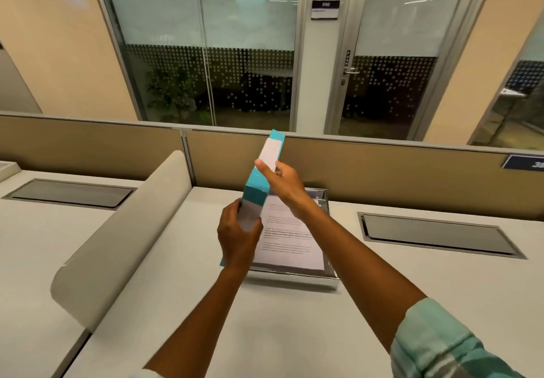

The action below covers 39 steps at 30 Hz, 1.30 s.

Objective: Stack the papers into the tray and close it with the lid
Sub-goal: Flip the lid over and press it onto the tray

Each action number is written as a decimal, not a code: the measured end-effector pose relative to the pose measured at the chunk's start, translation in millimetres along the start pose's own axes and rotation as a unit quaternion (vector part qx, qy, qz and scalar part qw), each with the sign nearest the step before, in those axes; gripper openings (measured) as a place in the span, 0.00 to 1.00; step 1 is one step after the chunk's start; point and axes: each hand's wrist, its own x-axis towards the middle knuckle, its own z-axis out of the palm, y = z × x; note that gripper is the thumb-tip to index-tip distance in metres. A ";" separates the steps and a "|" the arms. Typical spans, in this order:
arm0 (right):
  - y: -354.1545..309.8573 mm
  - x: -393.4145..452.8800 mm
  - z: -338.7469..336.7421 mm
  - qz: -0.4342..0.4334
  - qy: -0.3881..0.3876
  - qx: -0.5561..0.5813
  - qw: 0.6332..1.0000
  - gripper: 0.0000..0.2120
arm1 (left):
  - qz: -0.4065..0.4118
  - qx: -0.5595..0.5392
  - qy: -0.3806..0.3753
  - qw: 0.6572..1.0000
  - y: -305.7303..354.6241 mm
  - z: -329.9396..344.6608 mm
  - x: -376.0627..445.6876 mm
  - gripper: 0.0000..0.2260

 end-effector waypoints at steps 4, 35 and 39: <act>21.8 -8.0 -35.0 0.052 0.062 -0.012 0.997 0.32 | 0.058 0.064 -0.044 0.995 -0.3 24.6 -21.3 0.26; 210.3 -46.4 -110.7 0.267 0.174 -0.026 0.948 0.26 | -0.279 0.059 -0.240 0.928 -125.4 2.8 -5.2 0.25; 212.7 -40.1 -103.3 0.255 0.178 -0.077 0.947 0.25 | -0.303 0.016 -0.240 0.922 -126.2 13.9 -2.1 0.21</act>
